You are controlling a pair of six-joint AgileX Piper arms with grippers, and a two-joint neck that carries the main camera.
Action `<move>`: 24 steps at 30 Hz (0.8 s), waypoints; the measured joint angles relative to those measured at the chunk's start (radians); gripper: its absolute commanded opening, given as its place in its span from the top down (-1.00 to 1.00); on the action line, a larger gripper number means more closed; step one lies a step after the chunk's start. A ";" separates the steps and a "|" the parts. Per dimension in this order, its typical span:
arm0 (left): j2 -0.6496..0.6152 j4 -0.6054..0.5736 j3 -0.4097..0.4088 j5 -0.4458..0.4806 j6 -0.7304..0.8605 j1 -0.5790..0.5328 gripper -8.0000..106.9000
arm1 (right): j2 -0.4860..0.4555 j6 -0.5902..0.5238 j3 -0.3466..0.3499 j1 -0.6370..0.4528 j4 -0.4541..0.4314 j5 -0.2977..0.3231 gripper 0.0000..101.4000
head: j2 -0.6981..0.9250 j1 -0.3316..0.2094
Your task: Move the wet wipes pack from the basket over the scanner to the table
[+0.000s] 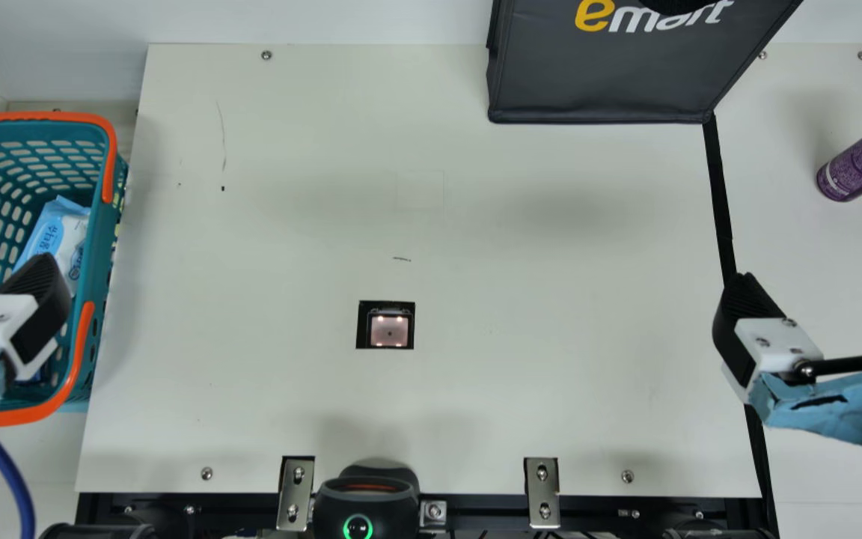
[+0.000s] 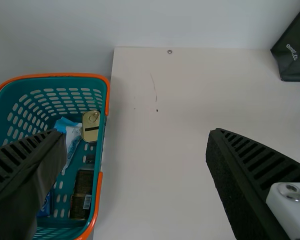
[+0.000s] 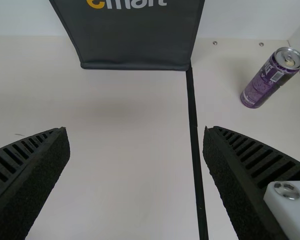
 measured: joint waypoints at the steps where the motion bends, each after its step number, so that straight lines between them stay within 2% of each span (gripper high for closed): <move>1: 0.000 0.000 0.000 0.000 0.000 0.000 -0.71 | 0.000 0.000 0.000 0.000 0.000 0.000 -0.87 | 0.000 0.000; 18: 0.000 0.000 0.000 0.000 0.000 0.000 -0.71 | 0.000 0.000 0.000 0.000 0.000 0.000 -0.87 | 0.341 0.000; 24: 0.000 0.000 0.000 0.000 0.000 0.000 -0.71 | 0.000 0.000 0.000 0.000 0.000 0.000 -0.87 | 0.347 0.000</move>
